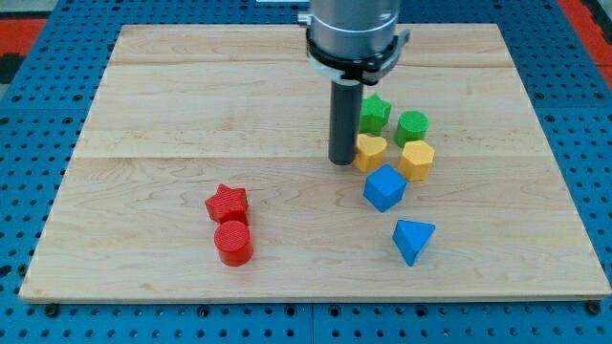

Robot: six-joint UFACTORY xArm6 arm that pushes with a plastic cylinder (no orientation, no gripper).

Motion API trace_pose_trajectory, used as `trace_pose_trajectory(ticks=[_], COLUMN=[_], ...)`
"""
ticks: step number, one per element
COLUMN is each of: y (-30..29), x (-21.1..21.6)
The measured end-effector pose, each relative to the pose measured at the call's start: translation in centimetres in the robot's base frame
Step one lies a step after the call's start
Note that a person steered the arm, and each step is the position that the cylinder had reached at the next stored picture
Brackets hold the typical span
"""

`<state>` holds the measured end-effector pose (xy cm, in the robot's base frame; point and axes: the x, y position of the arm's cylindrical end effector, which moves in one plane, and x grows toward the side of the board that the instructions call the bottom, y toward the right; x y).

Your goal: Slightly move the blue blocks towards the bottom of the board

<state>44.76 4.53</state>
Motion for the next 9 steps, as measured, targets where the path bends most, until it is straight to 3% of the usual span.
trace_pose_trajectory(ticks=[3,5,6,8,9], y=[1.6,1.5,2.3,4.0,4.0], x=[6.9,4.4,4.8,10.1,8.0])
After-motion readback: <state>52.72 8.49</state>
